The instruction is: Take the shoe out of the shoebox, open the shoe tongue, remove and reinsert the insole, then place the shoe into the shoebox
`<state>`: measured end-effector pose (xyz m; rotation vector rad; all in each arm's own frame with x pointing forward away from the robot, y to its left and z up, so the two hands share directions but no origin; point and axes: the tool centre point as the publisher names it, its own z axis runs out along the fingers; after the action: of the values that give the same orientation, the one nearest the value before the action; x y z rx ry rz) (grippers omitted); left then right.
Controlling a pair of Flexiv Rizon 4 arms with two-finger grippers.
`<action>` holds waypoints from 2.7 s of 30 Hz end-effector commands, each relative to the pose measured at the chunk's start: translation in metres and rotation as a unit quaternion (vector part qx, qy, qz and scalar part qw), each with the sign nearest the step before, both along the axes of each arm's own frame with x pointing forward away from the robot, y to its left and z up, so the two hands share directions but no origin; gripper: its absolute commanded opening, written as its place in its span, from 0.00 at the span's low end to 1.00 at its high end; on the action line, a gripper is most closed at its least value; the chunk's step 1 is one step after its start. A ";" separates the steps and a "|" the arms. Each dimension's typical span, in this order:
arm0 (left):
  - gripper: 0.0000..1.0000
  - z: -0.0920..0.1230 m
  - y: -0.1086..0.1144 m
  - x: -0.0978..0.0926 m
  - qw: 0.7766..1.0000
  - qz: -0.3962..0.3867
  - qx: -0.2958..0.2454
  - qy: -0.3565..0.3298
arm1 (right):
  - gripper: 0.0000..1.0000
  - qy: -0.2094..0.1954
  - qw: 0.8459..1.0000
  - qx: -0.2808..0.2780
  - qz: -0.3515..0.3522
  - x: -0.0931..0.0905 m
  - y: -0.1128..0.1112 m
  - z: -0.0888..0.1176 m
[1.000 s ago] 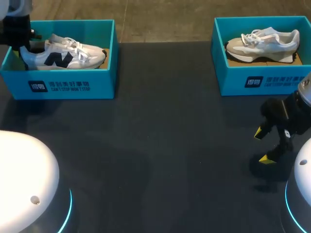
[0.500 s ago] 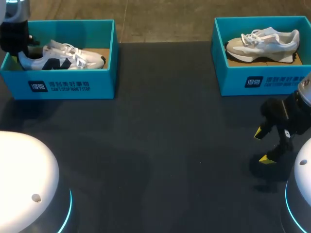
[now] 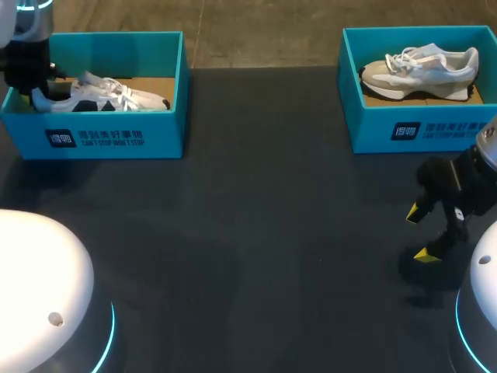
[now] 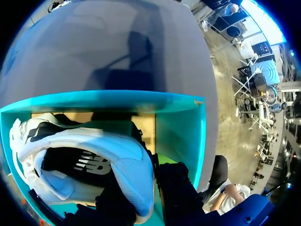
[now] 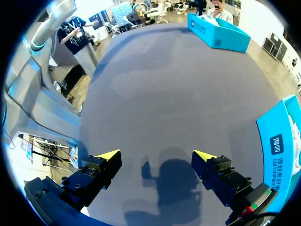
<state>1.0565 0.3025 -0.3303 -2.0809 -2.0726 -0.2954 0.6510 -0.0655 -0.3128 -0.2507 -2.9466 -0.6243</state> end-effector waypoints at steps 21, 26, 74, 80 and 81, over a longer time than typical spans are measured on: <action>0.00 -0.030 -0.002 0.007 0.999 -0.003 0.001 0.035 | 1.00 -0.001 1.000 -0.002 -0.001 -0.001 0.001 0.000; 0.00 -0.035 -0.003 0.007 0.999 -0.008 -0.005 0.040 | 1.00 -0.001 1.000 -0.002 -0.001 -0.001 0.001 0.000; 1.00 0.079 -0.034 -0.019 0.993 -0.022 -0.110 -0.038 | 1.00 -0.001 1.000 -0.002 -0.001 -0.001 0.001 0.000; 1.00 0.101 -0.033 -0.038 0.992 0.004 -0.116 -0.037 | 1.00 -0.001 1.000 -0.002 -0.001 -0.001 0.001 0.000; 1.00 0.105 -0.033 -0.041 0.992 0.007 -0.118 -0.038 | 1.00 -0.001 1.000 -0.002 -0.001 -0.001 0.001 0.000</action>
<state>1.0315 0.2681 -0.2384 -2.2107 -2.2513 -0.1095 0.6510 -0.0655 -0.3128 -0.2507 -2.9465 -0.6243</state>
